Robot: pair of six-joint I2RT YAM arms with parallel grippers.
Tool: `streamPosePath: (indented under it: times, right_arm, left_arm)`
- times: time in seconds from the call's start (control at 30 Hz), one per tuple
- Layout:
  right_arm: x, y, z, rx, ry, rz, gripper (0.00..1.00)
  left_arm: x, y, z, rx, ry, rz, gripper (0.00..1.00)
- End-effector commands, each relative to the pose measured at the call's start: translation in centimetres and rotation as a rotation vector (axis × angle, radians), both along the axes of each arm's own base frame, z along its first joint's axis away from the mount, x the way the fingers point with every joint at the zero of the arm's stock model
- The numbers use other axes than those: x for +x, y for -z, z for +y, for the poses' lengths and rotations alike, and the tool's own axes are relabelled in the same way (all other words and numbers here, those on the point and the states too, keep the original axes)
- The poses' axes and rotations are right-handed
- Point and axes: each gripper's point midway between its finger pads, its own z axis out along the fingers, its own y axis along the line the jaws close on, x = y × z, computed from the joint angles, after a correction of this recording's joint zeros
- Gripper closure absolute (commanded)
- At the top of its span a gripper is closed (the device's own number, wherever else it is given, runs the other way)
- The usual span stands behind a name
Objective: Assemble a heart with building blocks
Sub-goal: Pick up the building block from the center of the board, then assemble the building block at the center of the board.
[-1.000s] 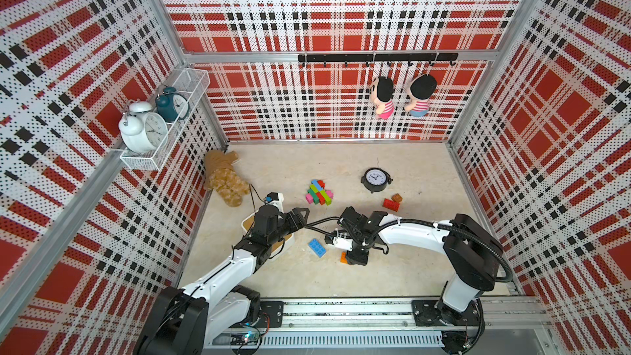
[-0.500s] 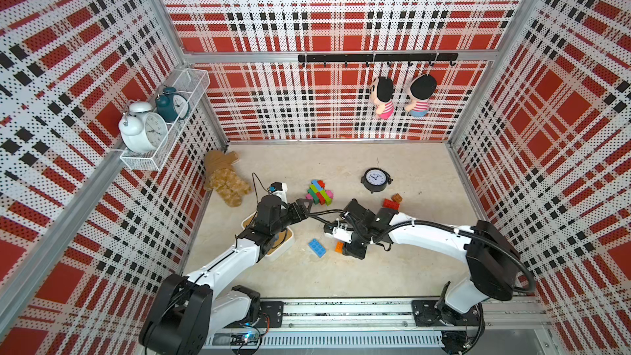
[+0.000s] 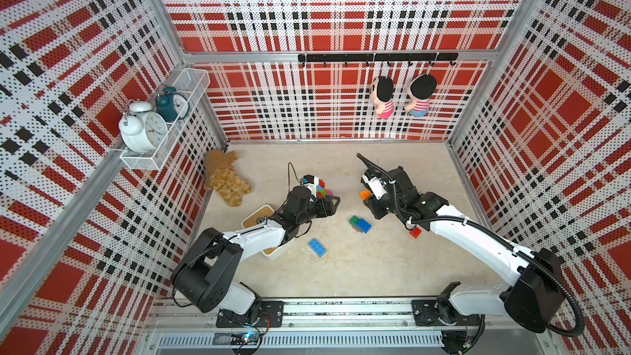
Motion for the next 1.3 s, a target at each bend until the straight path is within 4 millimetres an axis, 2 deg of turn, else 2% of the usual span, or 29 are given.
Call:
streamPosePath:
  times: [0.0,0.13,0.23,0.37,0.47,0.7,1.03,1.27]
  right_arm:
    - [1.0,0.0,-0.4,-0.028,0.061,0.064,1.0]
    - [1.4,1.2,0.3,-0.088,0.007,0.132,1.0]
    - [1.8,2.6,0.8,-0.115,-0.011,0.195,1.0]
    - [1.6,4.1,2.0,-0.117,-0.076,0.254,1.0]
    - [2.0,5.0,2.1,-0.134,-0.072,0.263,1.0]
    - [1.5,7.9,3.1,-0.174,-0.113,0.344,1.0]
    - [0.6,10.1,4.5,-0.257,-0.177,0.366,1.0]
    - [-0.1,10.9,4.3,-0.302,-0.192,0.384,1.0]
  left_arm:
    - [0.4,-1.1,-2.2,-0.058,0.019,-0.037,0.23]
    - [-0.8,0.2,-3.9,-0.064,0.051,-0.007,0.23]
    - [-1.7,1.1,-4.2,-0.071,0.057,0.013,0.23]
    - [-3.1,2.3,-3.8,-0.074,0.051,0.043,0.23]
    - [-4.2,3.3,-3.1,-0.063,0.041,0.066,0.24]
    - [-6.0,5.4,-1.3,-0.037,0.021,0.11,0.24]
    - [-6.0,5.5,-1.9,-0.029,0.047,0.107,0.24]
    - [-6.1,5.6,-2.0,-0.023,0.054,0.106,0.24]
